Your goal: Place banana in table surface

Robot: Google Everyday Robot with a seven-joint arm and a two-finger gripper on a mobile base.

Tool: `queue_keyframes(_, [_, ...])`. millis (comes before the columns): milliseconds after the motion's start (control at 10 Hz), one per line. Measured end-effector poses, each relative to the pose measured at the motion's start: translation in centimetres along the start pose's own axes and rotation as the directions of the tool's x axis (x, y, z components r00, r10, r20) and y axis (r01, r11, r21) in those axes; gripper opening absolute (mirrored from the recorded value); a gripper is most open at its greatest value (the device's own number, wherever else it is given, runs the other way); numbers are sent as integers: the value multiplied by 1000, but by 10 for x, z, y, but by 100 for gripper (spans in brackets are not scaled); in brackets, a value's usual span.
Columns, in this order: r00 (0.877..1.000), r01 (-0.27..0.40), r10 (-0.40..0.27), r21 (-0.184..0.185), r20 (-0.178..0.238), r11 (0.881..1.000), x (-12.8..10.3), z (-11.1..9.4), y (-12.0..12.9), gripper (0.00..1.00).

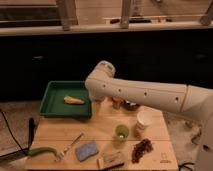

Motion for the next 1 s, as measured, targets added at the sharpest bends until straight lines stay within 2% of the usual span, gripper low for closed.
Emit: queue_keyframes(1000, [997, -44, 43, 3, 59, 999, -33, 30, -18, 80])
